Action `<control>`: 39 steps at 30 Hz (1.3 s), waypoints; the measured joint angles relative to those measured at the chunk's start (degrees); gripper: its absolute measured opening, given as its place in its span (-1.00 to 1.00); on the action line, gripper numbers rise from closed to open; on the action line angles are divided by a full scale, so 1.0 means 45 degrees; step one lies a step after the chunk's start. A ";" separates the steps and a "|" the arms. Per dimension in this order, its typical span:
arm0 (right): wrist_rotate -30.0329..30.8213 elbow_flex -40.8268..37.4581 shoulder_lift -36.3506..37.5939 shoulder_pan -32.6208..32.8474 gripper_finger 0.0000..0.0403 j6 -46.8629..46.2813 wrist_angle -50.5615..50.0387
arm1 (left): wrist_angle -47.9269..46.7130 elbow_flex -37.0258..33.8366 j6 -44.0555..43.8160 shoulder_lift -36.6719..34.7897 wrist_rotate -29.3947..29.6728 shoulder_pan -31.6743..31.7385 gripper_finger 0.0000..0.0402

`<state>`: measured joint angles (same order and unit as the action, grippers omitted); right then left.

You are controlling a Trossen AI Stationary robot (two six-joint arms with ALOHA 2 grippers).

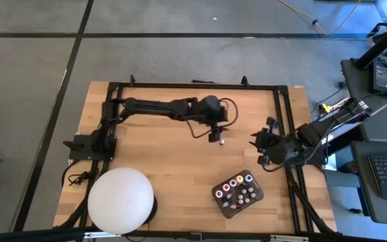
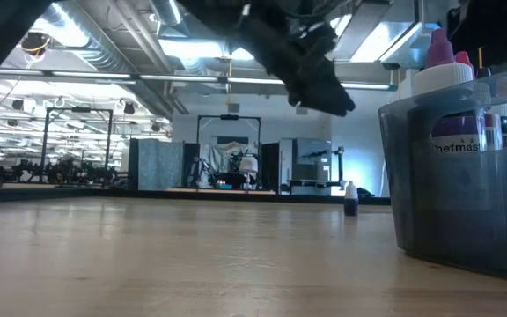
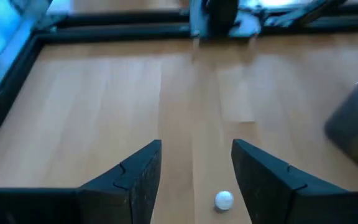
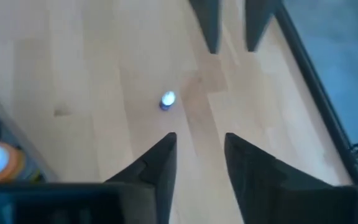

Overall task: Pick & Place food coloring
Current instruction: Put the small purple food coloring bottle into the bin

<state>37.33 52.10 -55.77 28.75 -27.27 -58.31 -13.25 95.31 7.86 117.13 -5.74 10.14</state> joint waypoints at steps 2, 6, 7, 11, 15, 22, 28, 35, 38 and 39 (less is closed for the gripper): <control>0.0052 0.0000 0.0005 -0.0284 -0.21 0.0377 0.0092 | 0.1927 -0.1311 -0.0075 -0.0431 -0.0334 0.0043 -0.04; 0.0280 -0.0003 0.0003 -0.1054 0.10 0.1401 0.1095 | 0.5062 -0.3668 -0.0531 -0.1167 -0.0583 0.0049 -0.03; 0.0656 -0.0005 -0.0021 -0.1219 0.18 0.1810 0.1545 | 0.5775 -0.4236 -0.0555 -0.1302 -0.0584 0.0065 -0.03; 0.1968 0.0000 -0.0260 -0.1664 0.39 0.2799 0.2795 | 0.8878 -0.6117 -0.1156 -0.1466 -0.0571 0.0232 -0.04; -0.0231 0.0000 -0.0864 -0.2496 0.46 0.2923 0.2932 | 1.0275 -0.7070 -0.2085 -0.1469 -0.0534 0.0387 -0.04; -0.3248 0.0000 -0.3089 -0.3818 0.47 0.5429 0.4573 | 1.0237 -0.7354 -0.2375 -0.1469 -0.0548 0.0353 -0.03; -0.5734 0.0000 -0.4550 -0.5345 0.47 0.7273 0.4676 | 0.9215 -0.7359 -0.2380 -0.1469 -0.0559 0.0154 -0.04; -0.6590 -0.0005 -0.5576 -0.6809 0.47 0.8430 0.5875 | 0.7744 -0.7359 -0.2288 -0.1469 -0.0560 0.0004 -0.03; -0.7360 -0.0005 -0.6209 -0.7228 0.47 0.8539 0.6221 | 0.7455 -0.7359 -0.2273 -0.1469 -0.0558 -0.0028 -0.03; -0.7483 -0.0005 -0.6429 -0.7324 0.47 0.8640 0.6279 | 0.7359 -0.7359 -0.2263 -0.1473 -0.0556 -0.0054 -0.04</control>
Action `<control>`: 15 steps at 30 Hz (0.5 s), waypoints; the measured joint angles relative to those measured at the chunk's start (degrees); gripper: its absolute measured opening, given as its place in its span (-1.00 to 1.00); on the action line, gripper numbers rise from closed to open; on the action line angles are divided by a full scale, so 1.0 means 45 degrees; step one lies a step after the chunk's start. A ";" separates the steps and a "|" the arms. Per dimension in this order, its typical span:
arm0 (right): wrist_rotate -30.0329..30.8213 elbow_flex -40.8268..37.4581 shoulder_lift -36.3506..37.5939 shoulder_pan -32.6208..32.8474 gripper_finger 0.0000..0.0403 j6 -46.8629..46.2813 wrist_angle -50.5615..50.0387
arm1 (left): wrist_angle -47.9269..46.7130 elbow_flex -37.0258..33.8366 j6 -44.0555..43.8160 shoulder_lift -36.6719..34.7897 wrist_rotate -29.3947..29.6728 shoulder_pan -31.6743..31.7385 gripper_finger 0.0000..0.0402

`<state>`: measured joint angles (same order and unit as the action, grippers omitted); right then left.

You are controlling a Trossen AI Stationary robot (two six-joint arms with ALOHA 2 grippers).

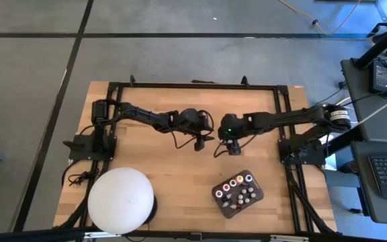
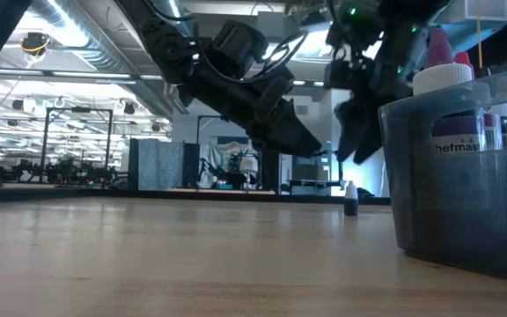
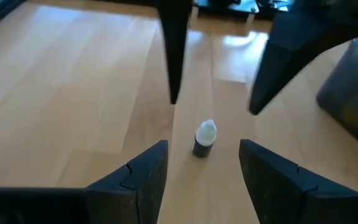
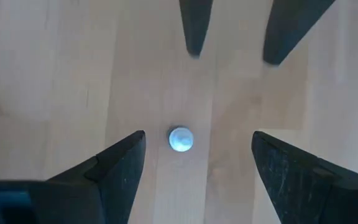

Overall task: Pick & Place food coloring
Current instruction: Put the small purple food coloring bottle into the bin

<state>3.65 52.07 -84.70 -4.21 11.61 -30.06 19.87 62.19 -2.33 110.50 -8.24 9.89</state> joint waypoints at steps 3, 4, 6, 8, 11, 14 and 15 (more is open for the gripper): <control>-0.0183 0.0000 -0.0577 -0.0246 0.46 0.0242 0.0317 | -0.0290 0.0000 0.0014 0.0003 -0.0007 -0.0039 -0.04; -0.0254 0.0000 -0.0756 -0.0315 0.45 0.0268 0.0375 | -0.0327 0.0000 0.0014 0.0003 -0.0006 -0.0054 -0.04; -0.0339 0.0000 -0.1088 -0.0459 0.41 0.0436 0.0353 | -0.0376 0.0000 0.0014 0.0003 -0.0011 -0.0054 -0.04; -0.0569 0.0000 -0.1330 -0.0579 0.36 0.0490 0.0363 | -0.0461 0.0000 0.0017 0.0003 0.0002 -0.0092 -0.03; -0.0999 0.0000 -0.1648 -0.0716 0.28 0.0507 0.0388 | -0.0468 0.0000 0.0019 0.0002 0.0012 -0.0100 -0.03; -0.1255 0.0000 -0.1907 -0.0782 0.20 0.0531 0.0665 | -0.0473 0.0000 0.0019 0.0003 0.0008 -0.0127 -0.03; -0.1270 0.0000 -0.1996 -0.0782 0.17 0.0535 0.0722 | -0.0473 0.0000 0.0019 0.0003 0.0004 -0.0127 -0.04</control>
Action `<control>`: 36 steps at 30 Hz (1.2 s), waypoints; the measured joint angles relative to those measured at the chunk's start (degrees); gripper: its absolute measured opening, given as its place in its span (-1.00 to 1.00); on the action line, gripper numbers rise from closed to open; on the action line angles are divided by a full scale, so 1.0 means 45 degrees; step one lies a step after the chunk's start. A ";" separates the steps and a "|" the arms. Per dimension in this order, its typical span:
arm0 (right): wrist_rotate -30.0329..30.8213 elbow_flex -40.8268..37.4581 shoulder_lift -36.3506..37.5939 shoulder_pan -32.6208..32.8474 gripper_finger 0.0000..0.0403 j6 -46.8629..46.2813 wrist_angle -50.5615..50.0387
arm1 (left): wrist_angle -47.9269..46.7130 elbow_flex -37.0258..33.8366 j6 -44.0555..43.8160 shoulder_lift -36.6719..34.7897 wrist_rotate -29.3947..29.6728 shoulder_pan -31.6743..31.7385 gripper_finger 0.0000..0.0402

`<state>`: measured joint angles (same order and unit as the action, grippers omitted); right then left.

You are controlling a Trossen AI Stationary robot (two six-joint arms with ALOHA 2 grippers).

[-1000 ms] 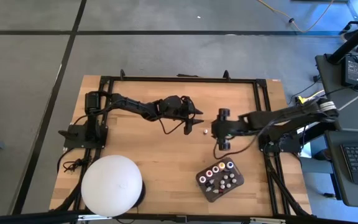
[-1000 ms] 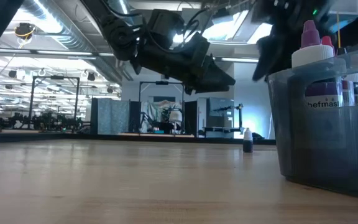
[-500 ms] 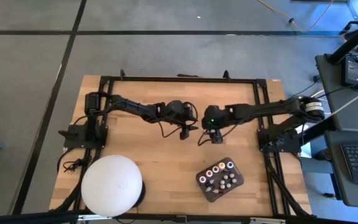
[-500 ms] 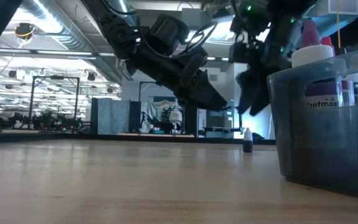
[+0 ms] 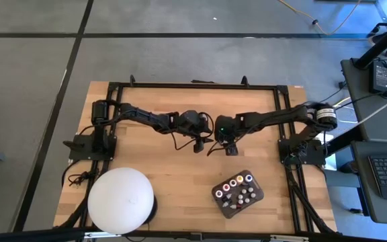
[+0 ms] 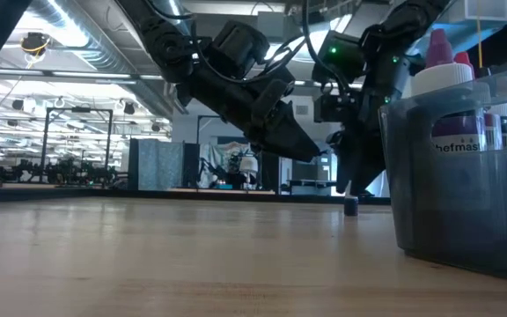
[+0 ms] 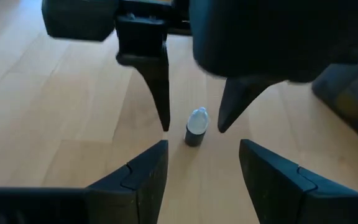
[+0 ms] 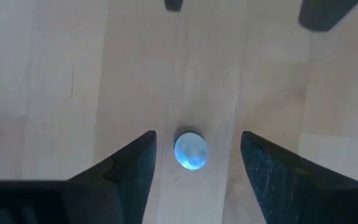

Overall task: Pick & Place food coloring
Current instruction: Put the small purple food coloring bottle into the bin

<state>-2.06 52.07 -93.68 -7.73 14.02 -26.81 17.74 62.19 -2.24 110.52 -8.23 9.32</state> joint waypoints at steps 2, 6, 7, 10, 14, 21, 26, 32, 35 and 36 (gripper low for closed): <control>-0.0002 0.0000 -0.0098 0.0000 0.11 0.0026 0.0028 | 0.0000 0.0000 0.0000 0.0000 -0.0001 0.0003 -0.04; -0.0001 0.0000 -0.0098 0.0000 -0.05 0.0044 -0.0047 | 0.0000 0.0000 0.0000 0.0000 0.0004 0.0005 -0.04; -0.0001 0.0000 -0.0089 0.0000 -0.10 0.0044 -0.0098 | 0.0000 0.0000 0.0000 0.0000 0.0004 0.0005 -0.03; 0.0025 0.0000 -0.0065 0.0000 -0.25 0.0039 -0.0283 | 0.0000 0.0000 0.0000 0.0000 -0.0001 0.0005 -0.03; 0.0158 0.0000 -0.0065 0.0000 -0.45 0.0119 -0.0339 | 0.0000 0.0000 0.0000 0.0000 0.0004 0.0005 -0.03; 0.0165 0.0010 -0.0041 0.0005 -0.72 0.0330 -0.0305 | 0.0000 0.0000 0.0000 0.0000 0.0004 0.0005 -0.04; 0.0169 0.0010 -0.0041 0.0005 -0.66 0.0330 -0.0315 | 0.0000 0.0000 0.0000 0.0000 0.0004 0.0005 -0.03; 0.0208 0.0095 0.0076 0.0005 -0.71 0.0336 -0.0726 | -0.0018 0.0000 0.0002 0.0000 0.0004 0.0005 -0.04; 0.0212 0.0431 0.0632 0.0083 -0.73 0.0336 -0.1395 | -0.0217 0.0000 0.0000 0.0000 0.0004 0.0005 -0.04; 0.0232 0.0606 0.0900 0.0146 -0.73 0.0328 -0.1671 | -0.0282 0.0000 0.0000 0.0000 0.0004 0.0005 -0.04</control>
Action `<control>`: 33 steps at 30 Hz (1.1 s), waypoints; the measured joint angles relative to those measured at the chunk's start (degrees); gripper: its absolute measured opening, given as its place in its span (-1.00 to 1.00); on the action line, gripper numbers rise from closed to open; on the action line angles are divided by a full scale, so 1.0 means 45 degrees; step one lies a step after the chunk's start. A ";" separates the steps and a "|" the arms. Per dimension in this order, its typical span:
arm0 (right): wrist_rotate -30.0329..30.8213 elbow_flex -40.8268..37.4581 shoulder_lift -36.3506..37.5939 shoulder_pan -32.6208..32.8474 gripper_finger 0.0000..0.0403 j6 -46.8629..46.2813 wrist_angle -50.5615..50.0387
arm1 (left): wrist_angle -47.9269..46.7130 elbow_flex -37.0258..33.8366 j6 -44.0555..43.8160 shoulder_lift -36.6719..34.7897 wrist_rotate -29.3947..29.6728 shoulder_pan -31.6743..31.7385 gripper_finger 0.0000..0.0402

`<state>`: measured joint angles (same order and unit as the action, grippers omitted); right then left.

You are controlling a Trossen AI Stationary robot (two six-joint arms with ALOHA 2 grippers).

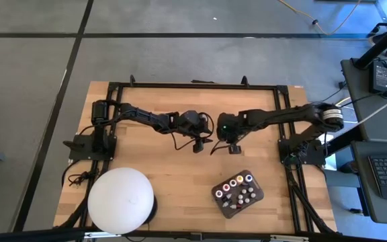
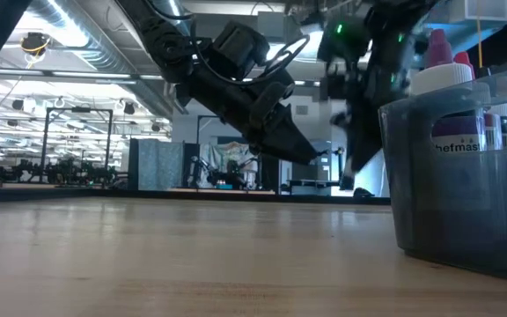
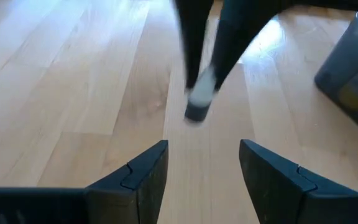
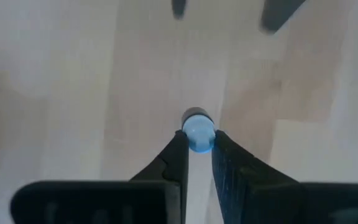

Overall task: Pick & Place food coloring
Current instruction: Put the small purple food coloring bottle into the bin

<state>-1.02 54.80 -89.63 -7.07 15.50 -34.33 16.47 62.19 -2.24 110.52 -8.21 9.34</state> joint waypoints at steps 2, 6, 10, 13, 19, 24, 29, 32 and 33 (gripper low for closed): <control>0.0055 0.0325 0.0543 0.0221 -0.72 -0.0272 -0.0805 | -0.0073 0.0000 0.0000 0.0000 -0.0004 0.0027 -0.03; 0.0823 0.1413 0.1559 0.1225 -0.72 -0.1450 -0.3000 | -0.0416 0.0000 0.0291 0.0000 0.0183 0.0077 -0.03; 0.1629 0.2693 0.2217 0.2867 -0.72 -0.3310 -0.5159 | -0.0754 0.0000 0.1269 0.0005 0.0380 0.0136 -0.04; 0.1666 0.3478 0.2553 0.4358 -0.71 -0.5225 -0.5803 | -0.0932 -0.0005 0.1224 0.0010 0.0680 0.0131 -0.04; 0.1684 0.3782 0.2565 0.7648 -0.71 -0.9543 -0.6317 | -0.0951 -0.0005 0.1331 0.0010 0.0918 0.0126 -0.03; 0.1987 0.3750 0.2267 1.0091 -0.71 -1.2482 -0.6318 | -0.0859 -0.0005 0.1336 0.0010 0.0918 0.0126 -0.05; 0.2961 0.3750 0.1644 1.1711 -0.71 -1.4952 -0.6318 | -0.0856 -0.0005 0.1336 0.0010 0.0918 0.0126 -0.05; 0.3305 0.3746 0.0972 1.2176 -0.71 -1.5731 -0.6308 | -0.0854 -0.0005 0.1329 0.0010 0.0918 0.0119 -0.04; 0.3291 0.3737 0.0732 1.2260 -0.71 -1.5927 -0.6299 | -0.0854 -0.0005 0.1327 0.0010 0.0918 0.0112 -0.04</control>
<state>13.79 71.62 -86.34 48.10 -56.17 -62.67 12.62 62.17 3.73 110.56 -4.08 9.85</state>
